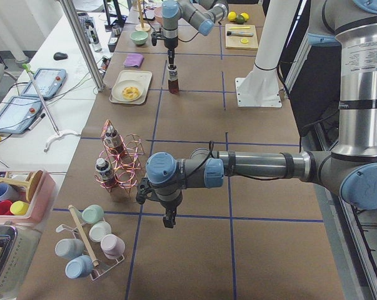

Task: Place tea on tray
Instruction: 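Reach the right gripper to the standing tea bottle and grasp it, then lift the bottle with the right gripper and lower it onto the tray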

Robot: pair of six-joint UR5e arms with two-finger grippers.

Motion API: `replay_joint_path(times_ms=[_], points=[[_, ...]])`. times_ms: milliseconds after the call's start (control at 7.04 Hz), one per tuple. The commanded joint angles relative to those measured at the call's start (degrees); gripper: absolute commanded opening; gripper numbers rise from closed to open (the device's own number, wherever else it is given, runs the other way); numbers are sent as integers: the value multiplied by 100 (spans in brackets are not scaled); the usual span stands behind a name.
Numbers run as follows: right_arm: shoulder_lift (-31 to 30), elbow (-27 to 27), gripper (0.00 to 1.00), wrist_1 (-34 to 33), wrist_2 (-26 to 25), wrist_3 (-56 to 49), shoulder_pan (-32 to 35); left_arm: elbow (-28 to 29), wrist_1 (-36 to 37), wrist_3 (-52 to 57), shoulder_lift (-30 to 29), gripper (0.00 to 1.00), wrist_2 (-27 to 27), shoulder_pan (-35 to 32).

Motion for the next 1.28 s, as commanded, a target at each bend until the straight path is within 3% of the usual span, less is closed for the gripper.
replay_joint_path(times_ms=[0, 426, 711, 853, 1137], points=[[-4, 8, 55, 23, -64, -10, 9, 0, 0, 0, 6, 100, 0, 0], [5, -1, 51, 23, -143, -53, 9, 0, 0, 0, 6, 100, 0, 0], [-12, 25, 11, 23, -134, -45, 9, 0, 0, 0, -3, 100, 0, 0], [14, 25, 1, 6, -134, -45, 9, 0, 0, 0, -3, 100, 0, 0], [101, 34, 0, -3, -108, -62, 411, 0, 0, 0, 6, 100, 0, 0]])
